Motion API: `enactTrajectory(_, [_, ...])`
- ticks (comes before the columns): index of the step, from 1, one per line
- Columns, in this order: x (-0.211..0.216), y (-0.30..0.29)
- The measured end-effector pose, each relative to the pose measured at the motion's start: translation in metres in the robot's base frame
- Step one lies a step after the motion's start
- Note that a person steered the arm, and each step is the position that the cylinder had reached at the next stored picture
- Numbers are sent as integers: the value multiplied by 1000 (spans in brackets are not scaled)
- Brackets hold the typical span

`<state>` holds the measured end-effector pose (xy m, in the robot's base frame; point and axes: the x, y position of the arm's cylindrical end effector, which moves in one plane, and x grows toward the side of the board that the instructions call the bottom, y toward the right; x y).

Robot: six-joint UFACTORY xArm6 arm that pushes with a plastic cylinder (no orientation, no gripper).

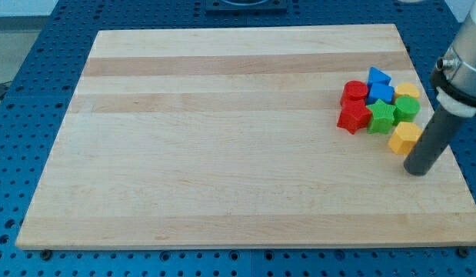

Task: Separate green circle from the group of blocks

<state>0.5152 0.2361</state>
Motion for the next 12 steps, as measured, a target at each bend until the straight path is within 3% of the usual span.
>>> enactTrajectory(2, [-30,3])
enactTrajectory(4, [-54,76])
enactTrajectory(5, [-57,76])
enactTrajectory(6, [-100,43])
enactTrajectory(8, [-115,-108])
enactTrajectory(9, [-112,-142])
enactTrajectory(11, [-111,-130])
enactTrajectory(12, [-128,-192])
